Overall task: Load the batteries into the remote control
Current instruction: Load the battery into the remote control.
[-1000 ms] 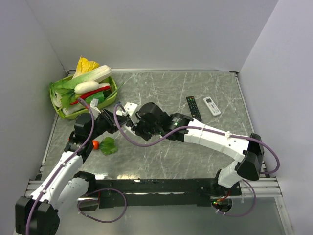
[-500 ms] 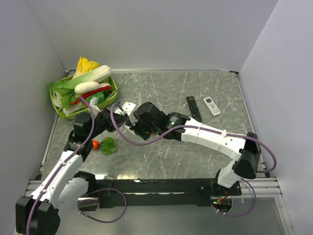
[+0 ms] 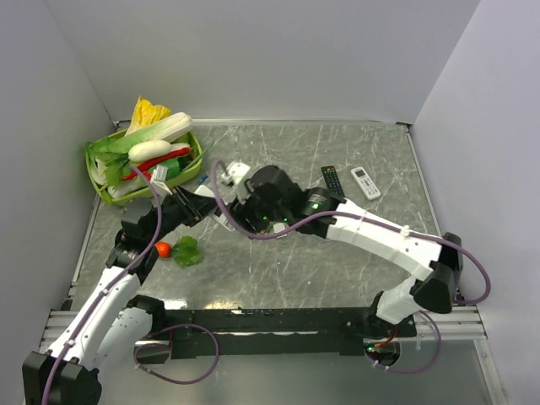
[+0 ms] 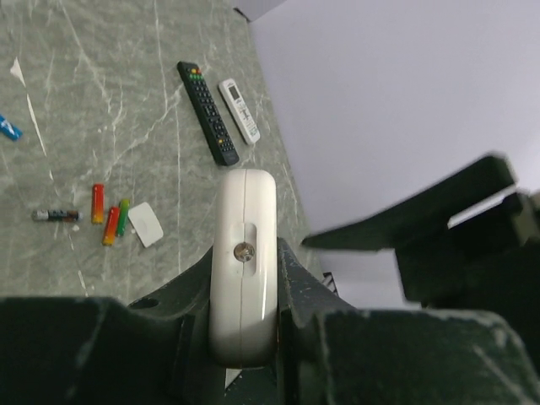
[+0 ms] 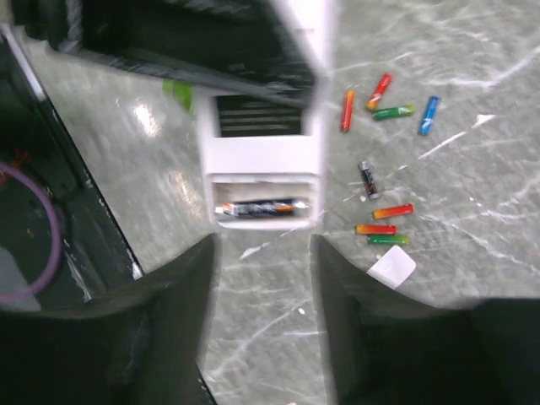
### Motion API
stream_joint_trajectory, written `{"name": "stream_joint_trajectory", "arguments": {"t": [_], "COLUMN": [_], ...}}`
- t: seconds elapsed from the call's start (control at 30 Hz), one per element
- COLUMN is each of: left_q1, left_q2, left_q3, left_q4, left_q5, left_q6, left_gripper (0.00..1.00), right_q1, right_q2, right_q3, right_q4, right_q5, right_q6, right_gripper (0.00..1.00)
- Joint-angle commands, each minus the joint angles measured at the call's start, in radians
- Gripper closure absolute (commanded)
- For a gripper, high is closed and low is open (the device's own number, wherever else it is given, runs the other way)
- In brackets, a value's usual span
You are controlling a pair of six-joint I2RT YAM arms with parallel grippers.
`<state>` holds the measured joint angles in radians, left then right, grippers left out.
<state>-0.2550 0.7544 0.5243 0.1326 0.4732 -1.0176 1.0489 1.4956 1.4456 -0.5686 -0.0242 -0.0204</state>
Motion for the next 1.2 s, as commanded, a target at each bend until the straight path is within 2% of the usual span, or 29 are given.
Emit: {"name": "stream_joint_trajectory", "arguments": {"t": [0.0, 0.03, 0.13, 0.23, 0.3, 0.53, 0.7, 0.97, 1.17], "left_q1": [-0.003, -0.003, -0.003, -0.003, -0.003, -0.003, -0.006, -0.007, -0.012], "left_q2": [-0.049, -0.053, -0.076, -0.09, -0.092, -0.095, -0.093, -0.087, -0.09], "left_q3": [-0.049, -0.058, -0.087, -0.098, -0.106, -0.145, -0.159, -0.165, -0.172], "left_q4": [0.114, 0.124, 0.156, 0.194, 0.238, 0.387, 0.446, 0.521, 0.541], "left_q5": [-0.022, -0.025, -0.024, -0.022, -0.019, -0.037, -0.065, -0.07, -0.056], "left_q6": [0.08, 0.082, 0.082, 0.065, 0.033, -0.123, -0.202, -0.243, -0.194], "left_gripper": [0.98, 0.98, 0.98, 0.98, 0.98, 0.98, 0.98, 0.98, 0.98], "right_q1": [-0.082, -0.098, -0.159, -0.17, -0.171, -0.193, -0.231, -0.274, -0.291], "right_q2": [-0.149, -0.158, -0.178, -0.179, -0.172, -0.176, -0.198, -0.238, -0.267], "right_q3": [-0.036, -0.059, -0.089, -0.123, -0.155, -0.321, -0.43, -0.542, -0.516], "right_q4": [0.079, 0.091, 0.104, 0.145, 0.197, 0.464, 0.669, 0.849, 0.862], "right_q5": [-0.035, -0.049, -0.141, -0.21, -0.252, -0.387, -0.434, -0.405, -0.387], "right_q6": [0.085, 0.094, 0.141, 0.184, 0.236, 0.514, 0.663, 0.822, 0.843], "right_gripper": [0.25, 0.16, 0.08, 0.02, 0.01, 0.03, 0.12, 0.24, 0.25]}}
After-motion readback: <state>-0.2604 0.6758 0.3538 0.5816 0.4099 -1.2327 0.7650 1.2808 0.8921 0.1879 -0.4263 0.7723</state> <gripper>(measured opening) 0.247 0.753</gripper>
